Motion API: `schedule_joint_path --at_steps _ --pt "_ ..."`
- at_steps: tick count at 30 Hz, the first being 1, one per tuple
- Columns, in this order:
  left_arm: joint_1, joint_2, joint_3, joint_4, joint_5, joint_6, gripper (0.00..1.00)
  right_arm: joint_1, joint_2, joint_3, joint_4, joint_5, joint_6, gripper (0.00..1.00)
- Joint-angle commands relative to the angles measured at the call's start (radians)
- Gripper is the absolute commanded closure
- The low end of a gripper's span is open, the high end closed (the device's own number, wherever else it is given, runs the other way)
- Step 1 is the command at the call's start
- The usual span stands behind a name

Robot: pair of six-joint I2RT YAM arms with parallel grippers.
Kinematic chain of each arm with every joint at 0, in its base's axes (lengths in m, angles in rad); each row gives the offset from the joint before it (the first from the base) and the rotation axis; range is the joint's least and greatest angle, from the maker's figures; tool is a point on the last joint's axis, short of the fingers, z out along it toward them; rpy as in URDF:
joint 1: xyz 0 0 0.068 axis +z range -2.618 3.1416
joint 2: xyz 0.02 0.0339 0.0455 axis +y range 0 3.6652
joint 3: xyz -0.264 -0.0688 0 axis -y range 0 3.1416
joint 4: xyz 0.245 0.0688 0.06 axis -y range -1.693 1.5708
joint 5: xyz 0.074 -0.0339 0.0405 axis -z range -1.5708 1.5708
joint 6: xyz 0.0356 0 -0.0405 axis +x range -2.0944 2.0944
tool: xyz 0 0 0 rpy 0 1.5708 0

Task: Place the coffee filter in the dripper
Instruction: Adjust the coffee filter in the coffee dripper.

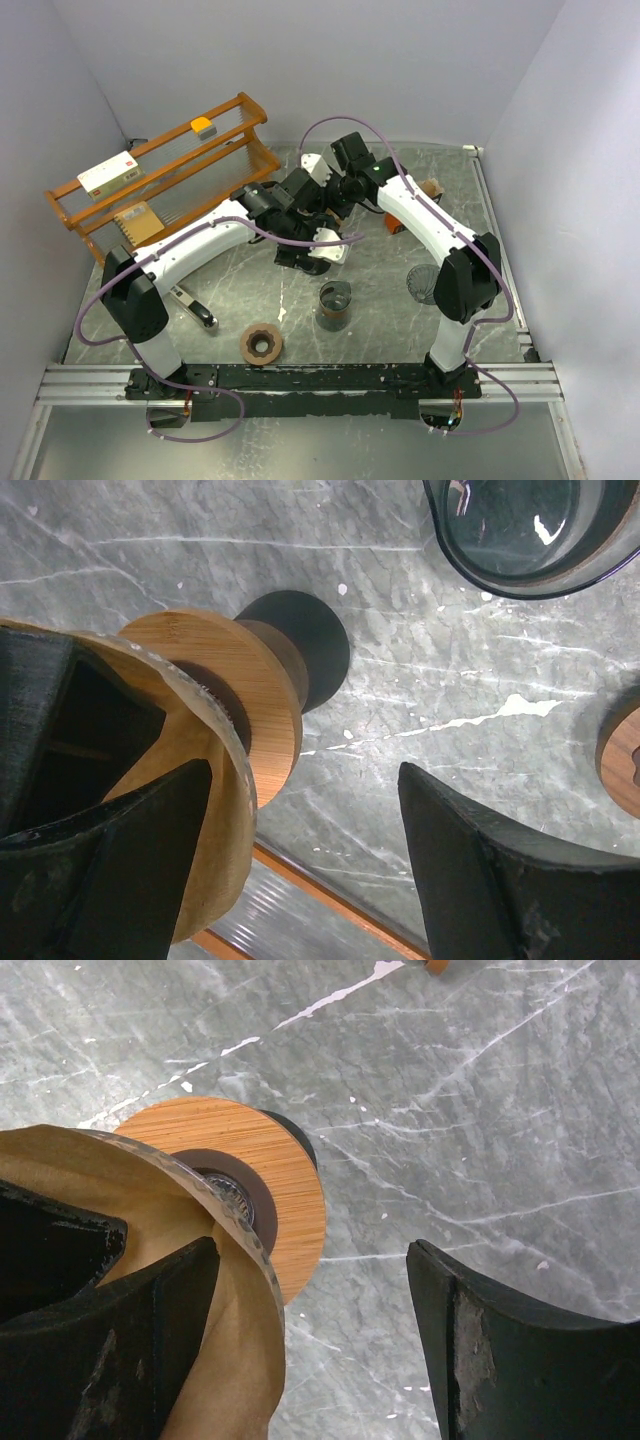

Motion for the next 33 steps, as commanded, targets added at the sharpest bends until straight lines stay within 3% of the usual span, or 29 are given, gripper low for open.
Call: schedule_joint_path --at_steps 1,33 --pt "-0.001 -0.042 0.048 0.007 0.037 -0.016 0.12 0.000 0.009 0.048 -0.029 -0.020 -0.004 0.23" --pt "-0.001 -0.086 0.049 0.022 0.079 -0.033 0.09 -0.001 -0.031 0.139 -0.099 -0.087 0.036 0.18"
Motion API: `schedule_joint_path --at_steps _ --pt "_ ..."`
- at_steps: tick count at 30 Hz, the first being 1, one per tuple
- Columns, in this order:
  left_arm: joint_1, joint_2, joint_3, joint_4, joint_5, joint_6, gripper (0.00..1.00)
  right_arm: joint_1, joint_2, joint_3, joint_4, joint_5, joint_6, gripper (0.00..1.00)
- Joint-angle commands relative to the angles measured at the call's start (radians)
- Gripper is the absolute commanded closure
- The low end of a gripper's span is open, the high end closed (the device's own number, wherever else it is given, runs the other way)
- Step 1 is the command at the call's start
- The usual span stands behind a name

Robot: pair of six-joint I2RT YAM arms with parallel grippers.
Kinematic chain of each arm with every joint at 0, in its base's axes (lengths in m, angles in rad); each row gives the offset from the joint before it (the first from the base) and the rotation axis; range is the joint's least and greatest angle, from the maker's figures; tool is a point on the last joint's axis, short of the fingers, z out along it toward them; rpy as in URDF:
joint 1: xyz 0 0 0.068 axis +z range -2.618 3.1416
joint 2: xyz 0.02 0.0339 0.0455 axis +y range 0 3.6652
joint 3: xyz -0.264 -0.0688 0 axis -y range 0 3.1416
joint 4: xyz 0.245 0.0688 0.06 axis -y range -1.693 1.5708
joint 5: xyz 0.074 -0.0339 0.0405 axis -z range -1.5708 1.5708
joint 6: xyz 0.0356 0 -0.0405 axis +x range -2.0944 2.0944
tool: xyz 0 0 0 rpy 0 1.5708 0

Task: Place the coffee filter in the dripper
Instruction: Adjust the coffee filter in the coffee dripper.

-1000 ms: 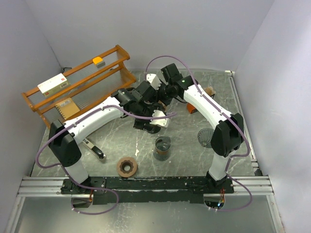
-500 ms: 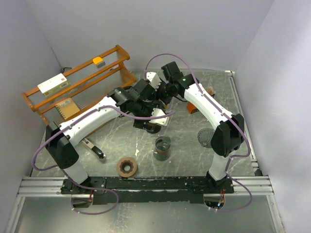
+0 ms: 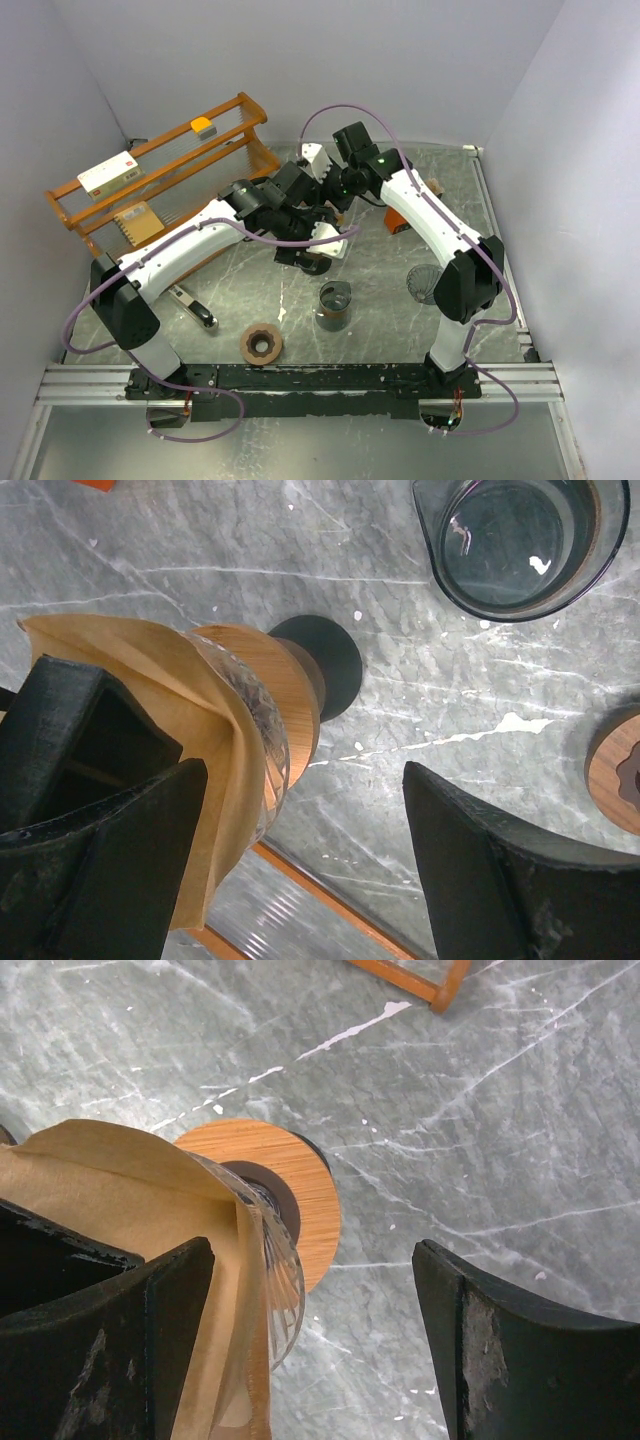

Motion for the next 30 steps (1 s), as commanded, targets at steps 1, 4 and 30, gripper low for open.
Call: schedule_joint_path --at_steps 1,4,30 --pt "-0.001 -0.030 0.024 0.018 0.033 -0.005 0.09 0.001 -0.034 0.041 -0.030 -0.033 0.012 0.18" --pt "-0.001 -0.032 0.032 0.019 0.040 -0.007 0.09 -0.001 -0.039 0.052 -0.042 -0.032 0.011 0.18" --pt "0.207 -0.248 0.058 0.115 0.394 -0.187 0.02 -0.235 -0.323 -0.024 -0.062 -0.194 0.043 0.17"
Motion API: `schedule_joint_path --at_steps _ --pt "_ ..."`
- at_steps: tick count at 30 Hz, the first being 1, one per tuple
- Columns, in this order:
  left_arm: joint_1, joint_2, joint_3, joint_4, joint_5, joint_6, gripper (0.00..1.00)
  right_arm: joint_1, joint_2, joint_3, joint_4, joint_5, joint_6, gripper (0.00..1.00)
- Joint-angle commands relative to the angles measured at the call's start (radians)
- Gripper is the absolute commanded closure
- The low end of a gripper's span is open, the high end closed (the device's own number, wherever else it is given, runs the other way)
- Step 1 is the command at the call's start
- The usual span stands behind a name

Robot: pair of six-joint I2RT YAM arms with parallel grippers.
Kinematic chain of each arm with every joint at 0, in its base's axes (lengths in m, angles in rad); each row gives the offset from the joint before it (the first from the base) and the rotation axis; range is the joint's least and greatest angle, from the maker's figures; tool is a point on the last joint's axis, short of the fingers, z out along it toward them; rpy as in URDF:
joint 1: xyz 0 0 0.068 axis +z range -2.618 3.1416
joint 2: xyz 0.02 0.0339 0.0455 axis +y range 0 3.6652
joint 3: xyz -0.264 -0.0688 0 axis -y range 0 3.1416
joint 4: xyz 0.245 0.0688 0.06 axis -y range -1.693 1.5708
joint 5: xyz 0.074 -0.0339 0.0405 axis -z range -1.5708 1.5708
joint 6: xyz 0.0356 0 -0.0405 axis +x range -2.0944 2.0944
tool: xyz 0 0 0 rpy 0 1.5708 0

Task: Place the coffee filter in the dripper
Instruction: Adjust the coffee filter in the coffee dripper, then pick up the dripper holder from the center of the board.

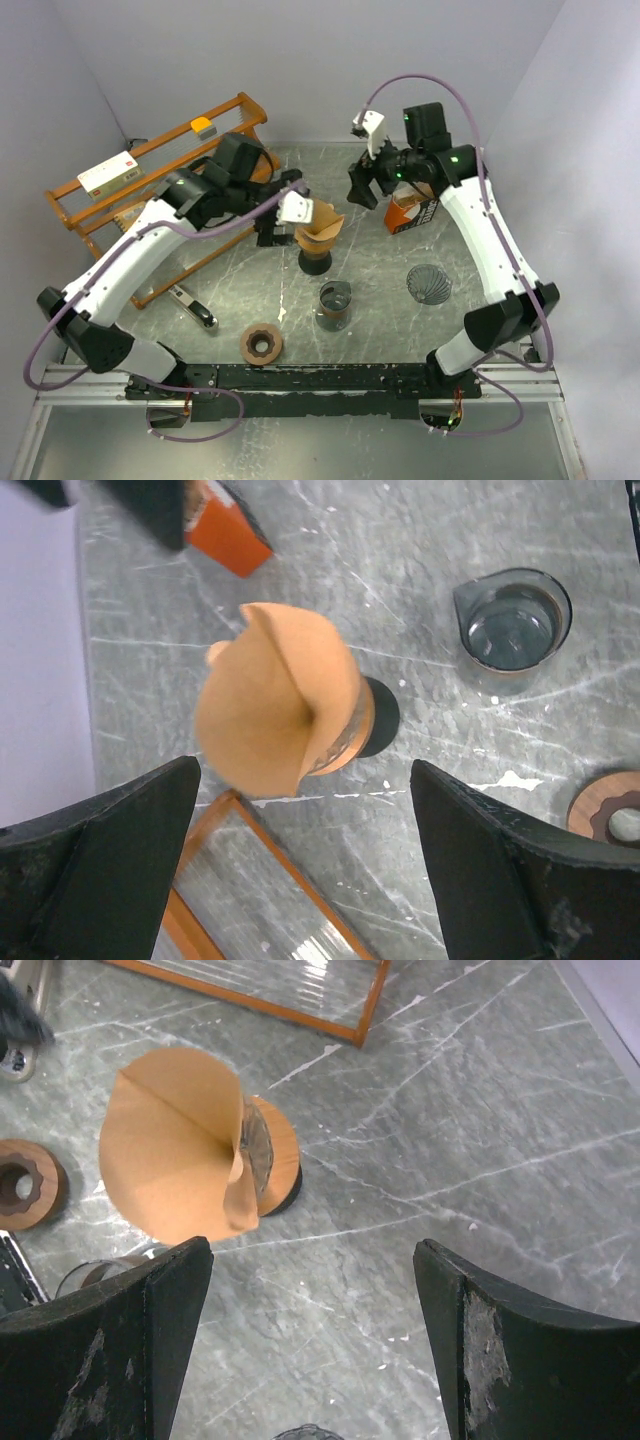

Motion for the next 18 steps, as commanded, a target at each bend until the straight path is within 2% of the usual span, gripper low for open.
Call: schedule_joint_path --at_steps 1,4,7,14,18 --pt "0.089 -0.092 0.006 0.107 0.166 -0.154 0.02 -0.071 -0.114 -0.088 0.014 -0.053 0.031 0.18" --pt "0.148 -0.154 -0.056 0.165 0.168 -0.260 0.03 -0.133 -0.174 -0.150 0.028 -0.056 0.046 0.18" --pt "0.183 -0.205 -0.124 0.140 0.149 -0.290 0.05 -0.170 -0.230 -0.226 0.075 -0.017 0.069 0.19" --pt "0.198 -0.318 -0.365 -0.052 0.077 -0.115 0.07 -0.233 -0.294 -0.369 0.150 -0.018 0.055 0.20" --pt "0.197 -0.380 -0.502 -0.061 0.039 -0.070 0.09 -0.249 -0.300 -0.419 0.138 0.024 0.032 0.21"
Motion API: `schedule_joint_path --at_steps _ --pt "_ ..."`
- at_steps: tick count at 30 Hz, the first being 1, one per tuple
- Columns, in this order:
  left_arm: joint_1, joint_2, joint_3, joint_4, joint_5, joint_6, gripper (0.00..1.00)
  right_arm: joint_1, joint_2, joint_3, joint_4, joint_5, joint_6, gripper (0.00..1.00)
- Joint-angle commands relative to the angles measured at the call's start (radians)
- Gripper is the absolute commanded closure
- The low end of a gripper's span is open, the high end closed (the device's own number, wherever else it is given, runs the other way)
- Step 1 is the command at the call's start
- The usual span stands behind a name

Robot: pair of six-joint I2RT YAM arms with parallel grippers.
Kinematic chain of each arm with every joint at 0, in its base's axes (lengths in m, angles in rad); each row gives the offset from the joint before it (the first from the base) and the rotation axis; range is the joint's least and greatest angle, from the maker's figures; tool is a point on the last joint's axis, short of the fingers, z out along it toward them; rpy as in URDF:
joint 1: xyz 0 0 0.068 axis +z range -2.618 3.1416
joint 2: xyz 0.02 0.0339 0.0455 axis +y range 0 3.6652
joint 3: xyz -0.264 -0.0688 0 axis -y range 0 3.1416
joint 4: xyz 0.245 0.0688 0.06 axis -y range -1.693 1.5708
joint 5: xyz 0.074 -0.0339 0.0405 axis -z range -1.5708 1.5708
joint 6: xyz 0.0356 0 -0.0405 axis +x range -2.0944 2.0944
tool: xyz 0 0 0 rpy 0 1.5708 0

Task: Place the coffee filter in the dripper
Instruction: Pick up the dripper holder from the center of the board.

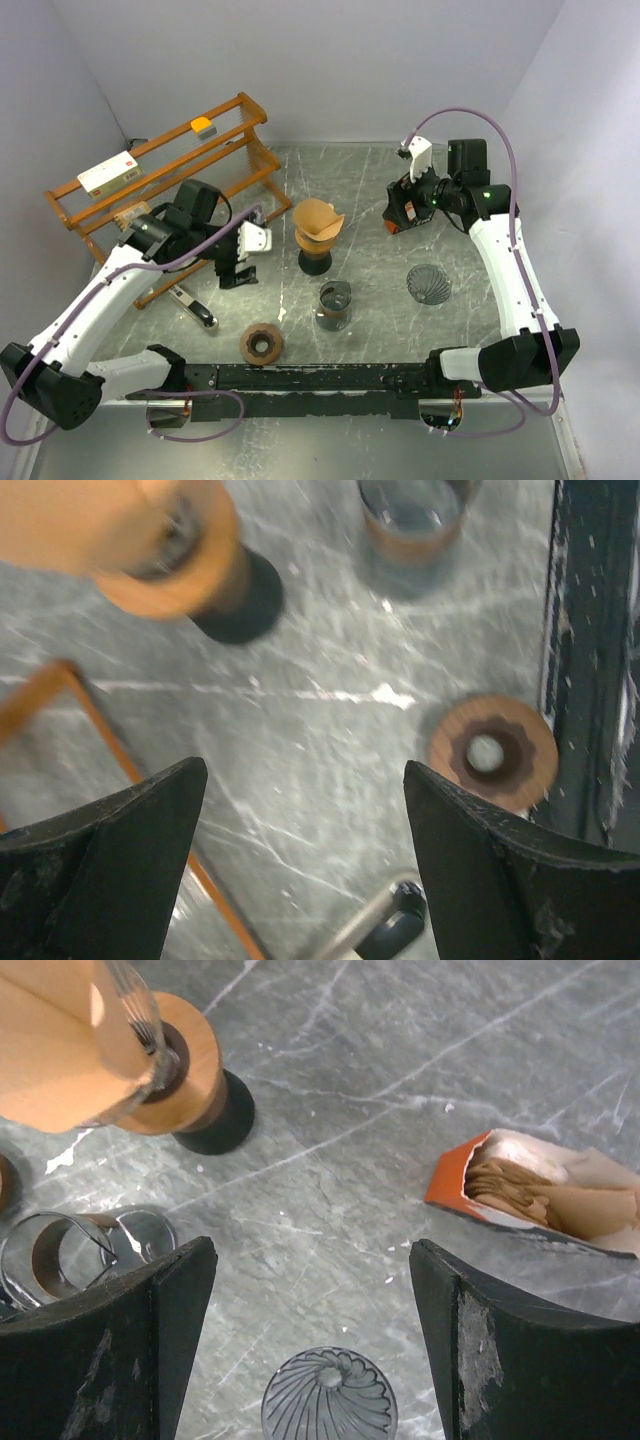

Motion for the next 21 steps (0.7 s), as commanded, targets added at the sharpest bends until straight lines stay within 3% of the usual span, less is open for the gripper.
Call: schedule_joint_path --at_steps 1,7,16,21 --pt "0.006 -0.076 -0.127 -0.062 -0.028 0.088 0.09 -0.017 -0.034 -0.054 0.021 0.030 -0.038 0.22" --pt "-0.014 -0.097 -0.262 -0.027 0.044 0.190 0.09 -0.017 -0.148 -0.154 0.017 -0.030 -0.121 0.20" --pt "-0.226 0.012 -0.409 0.100 -0.117 0.179 0.12 -0.025 -0.148 -0.192 0.023 0.005 -0.118 0.20" --pt "-0.290 0.083 -0.428 0.149 -0.154 0.177 0.11 -0.042 -0.145 -0.207 0.028 -0.006 -0.121 0.20"
